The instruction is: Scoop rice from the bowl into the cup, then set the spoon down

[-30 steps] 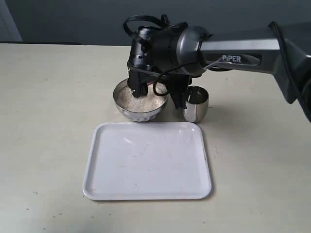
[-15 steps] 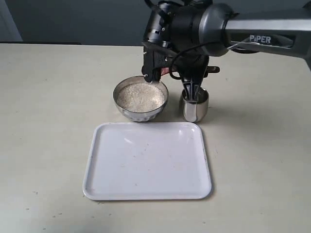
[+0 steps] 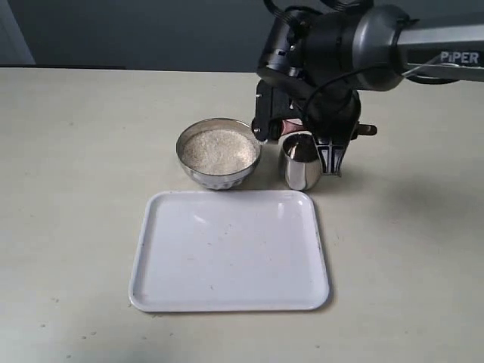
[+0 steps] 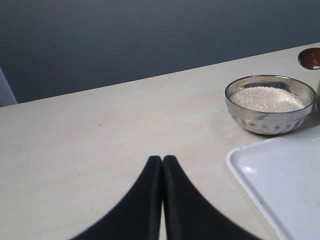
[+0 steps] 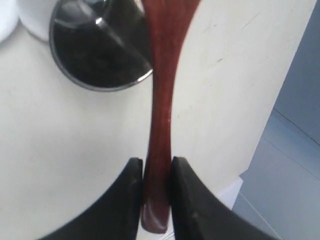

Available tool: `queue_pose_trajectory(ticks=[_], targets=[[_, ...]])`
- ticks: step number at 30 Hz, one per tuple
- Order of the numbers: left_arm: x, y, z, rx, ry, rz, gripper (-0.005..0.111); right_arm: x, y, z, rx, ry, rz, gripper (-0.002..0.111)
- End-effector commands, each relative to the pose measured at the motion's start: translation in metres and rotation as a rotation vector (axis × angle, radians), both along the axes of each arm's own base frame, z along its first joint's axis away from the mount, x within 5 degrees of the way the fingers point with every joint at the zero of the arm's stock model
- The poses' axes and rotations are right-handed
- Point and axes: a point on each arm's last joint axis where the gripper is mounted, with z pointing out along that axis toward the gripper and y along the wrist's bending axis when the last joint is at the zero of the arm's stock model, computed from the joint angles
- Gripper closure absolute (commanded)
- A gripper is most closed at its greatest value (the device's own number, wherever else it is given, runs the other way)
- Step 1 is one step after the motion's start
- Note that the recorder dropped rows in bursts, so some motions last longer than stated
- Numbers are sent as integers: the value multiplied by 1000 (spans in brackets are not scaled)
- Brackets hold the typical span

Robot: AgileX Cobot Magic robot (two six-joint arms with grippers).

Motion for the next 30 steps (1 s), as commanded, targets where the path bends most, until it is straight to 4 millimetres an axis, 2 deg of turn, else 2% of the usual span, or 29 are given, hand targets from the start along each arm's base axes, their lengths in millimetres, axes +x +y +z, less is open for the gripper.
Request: queue_pose_trajectory(ticks=[1,5,11,17,30], targets=[[0,0,2,-8,-19,-2,106,-3,-22,5,4,-2,-40,109],[0,0,2,-8,-19,-2,106,-7,-38,7,26,-11,-64,109],[0,0,2,-8,-19,-2,106,-10,-55,-1,40,1,-67,109],[0,0,2,-8,-19,-2,106,-9,-58,-9,89,-29,-80,109],[0,0,2,-8,-19,-2,106,-4,-61,-4,81,-128,-100,109]])
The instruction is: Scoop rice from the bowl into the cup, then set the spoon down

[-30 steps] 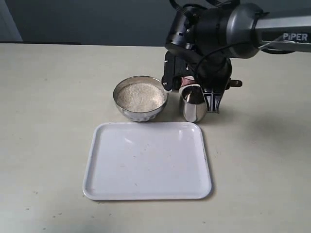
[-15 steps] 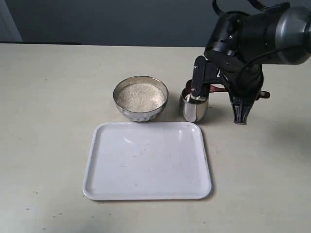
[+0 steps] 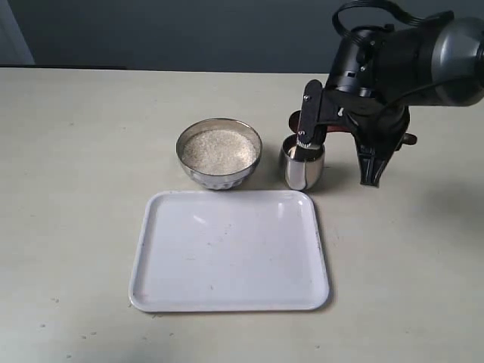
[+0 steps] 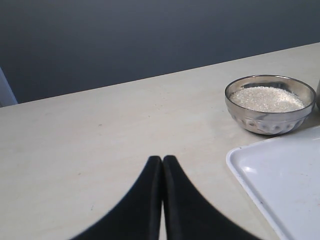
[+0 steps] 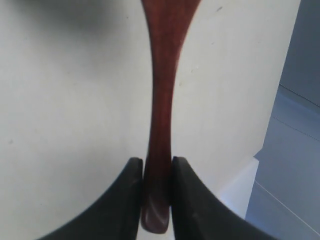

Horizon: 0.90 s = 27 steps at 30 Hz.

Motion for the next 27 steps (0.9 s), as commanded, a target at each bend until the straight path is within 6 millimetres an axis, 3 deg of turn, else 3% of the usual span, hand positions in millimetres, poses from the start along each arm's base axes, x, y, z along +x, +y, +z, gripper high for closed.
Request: queue_pose_trajectory(ticks=[1,8,27], targets=[[0,0,2,-8,-19,-2,106,1,-5,2,-9,-45,-15,109],[0,0,2,-8,-19,-2,106,-9,-9,-13,-1,-36,-14,109],[0,0,2,-8,-19,-2,106,-13,-6,-17,4,-122,35,109]])
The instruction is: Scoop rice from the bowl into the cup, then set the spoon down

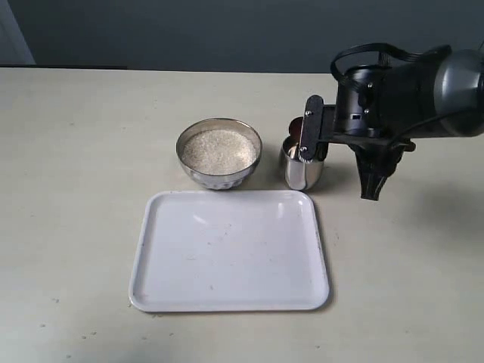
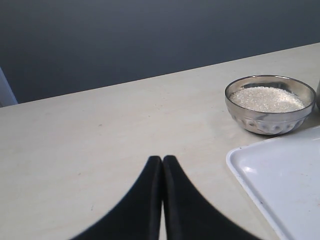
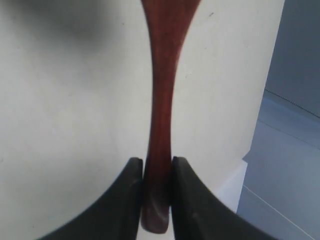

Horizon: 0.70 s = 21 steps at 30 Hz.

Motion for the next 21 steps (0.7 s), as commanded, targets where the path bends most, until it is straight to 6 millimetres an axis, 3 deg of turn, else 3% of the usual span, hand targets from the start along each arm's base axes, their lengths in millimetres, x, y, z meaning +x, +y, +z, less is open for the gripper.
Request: queue_pose_trajectory(ticks=[1,21], targets=[[0,0,2,-8,-19,-2,106,-1,-2,2,-4,-32,2,109],[0,0,2,-8,-19,-2,106,-12,1,-1,-26,-179,34,109]])
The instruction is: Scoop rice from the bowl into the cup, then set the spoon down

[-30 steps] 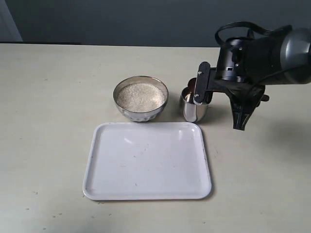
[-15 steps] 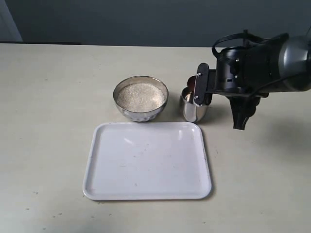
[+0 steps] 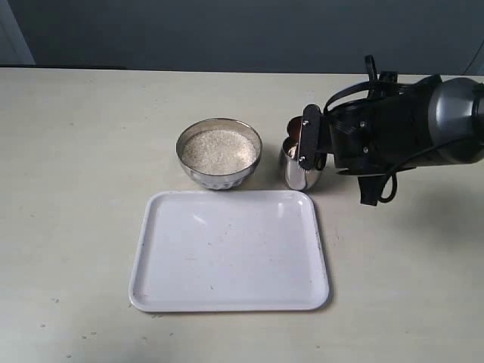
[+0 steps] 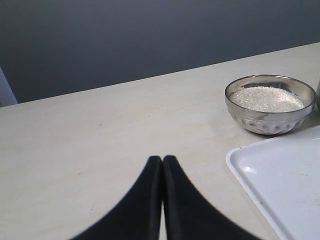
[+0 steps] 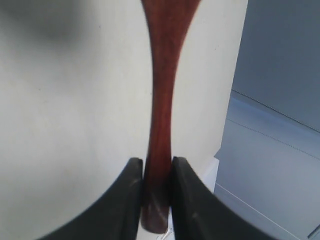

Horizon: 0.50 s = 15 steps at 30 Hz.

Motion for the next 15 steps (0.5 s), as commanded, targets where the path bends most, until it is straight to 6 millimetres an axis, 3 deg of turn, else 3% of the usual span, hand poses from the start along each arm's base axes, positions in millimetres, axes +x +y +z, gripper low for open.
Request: queue_pose_trajectory(ticks=[1,15], targets=[[0,0,2,-8,-19,-2,106,-1,0,7,-3,-57,-5,109],[0,0,2,-8,-19,-2,106,-9,-1,3,-35,-106,14,109]])
